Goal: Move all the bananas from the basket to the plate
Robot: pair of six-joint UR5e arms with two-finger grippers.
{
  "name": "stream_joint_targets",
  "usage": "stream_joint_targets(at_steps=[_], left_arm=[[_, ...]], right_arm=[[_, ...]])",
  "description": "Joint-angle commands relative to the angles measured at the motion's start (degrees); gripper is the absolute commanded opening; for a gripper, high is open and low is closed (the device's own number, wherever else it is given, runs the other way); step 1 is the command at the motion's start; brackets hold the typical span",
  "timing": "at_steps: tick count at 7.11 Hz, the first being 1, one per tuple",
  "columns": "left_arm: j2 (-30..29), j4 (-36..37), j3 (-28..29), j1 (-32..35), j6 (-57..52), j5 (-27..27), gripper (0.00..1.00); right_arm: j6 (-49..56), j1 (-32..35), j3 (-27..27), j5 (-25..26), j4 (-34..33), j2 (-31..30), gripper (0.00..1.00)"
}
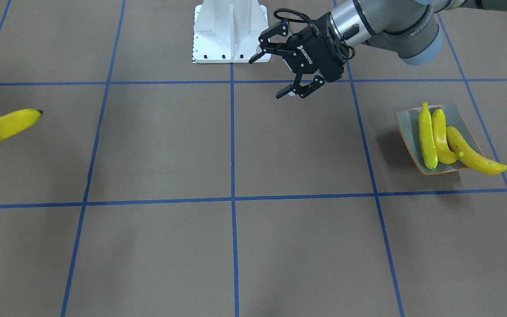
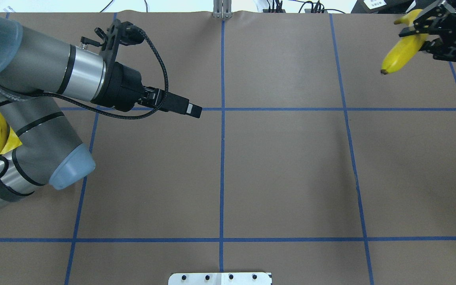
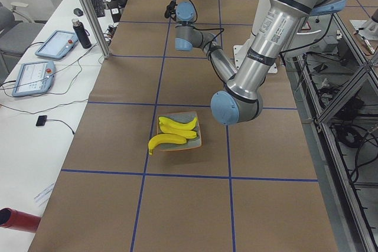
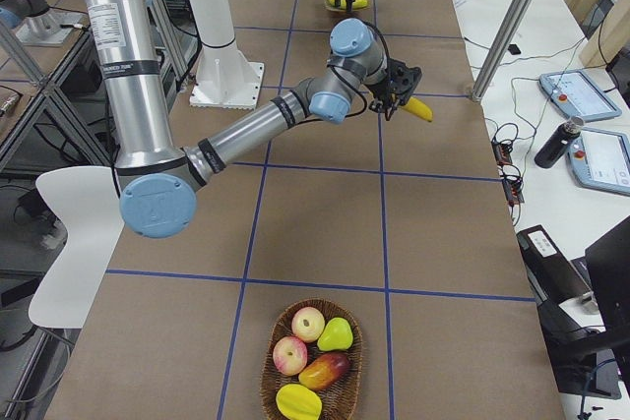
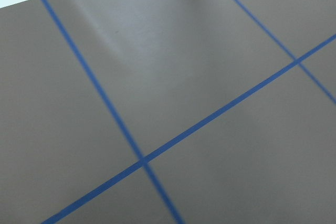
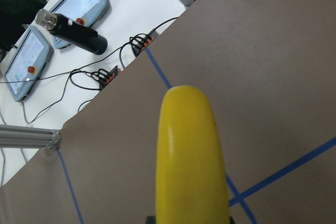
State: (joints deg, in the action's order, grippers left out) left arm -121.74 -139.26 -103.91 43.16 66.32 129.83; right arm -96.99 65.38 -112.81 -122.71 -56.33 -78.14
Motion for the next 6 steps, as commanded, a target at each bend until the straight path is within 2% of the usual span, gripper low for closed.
stream_joint_targets(at_steps=[1,2,3,5,6], left_arm=[[-4.1,0.21,1.25,-1.58,5.73,-0.19,1.0],[-5.25,0.21,2.39,-1.58,6.1,-0.19,1.0],[-5.44,0.13,2.49,-1.58,6.19,-2.02,1.0],[-5.88,-0.22,2.58,-1.67,7.33,-2.13,1.0],[-5.88,-0.31,2.58,-1.67,7.42,-2.13,1.0]], right_arm=[[-7.13,-12.14,-0.57,12.51,-0.53,9.1,0.0],[-7.42,-15.94,-0.57,15.54,-0.71,11.75,0.0],[-7.51,-18.33,-0.65,16.0,-0.71,13.78,0.0],[-10.56,-22.64,-1.0,19.67,-0.71,16.33,0.0],[-11.89,-24.58,-1.18,21.7,-2.97,18.78,0.0]])
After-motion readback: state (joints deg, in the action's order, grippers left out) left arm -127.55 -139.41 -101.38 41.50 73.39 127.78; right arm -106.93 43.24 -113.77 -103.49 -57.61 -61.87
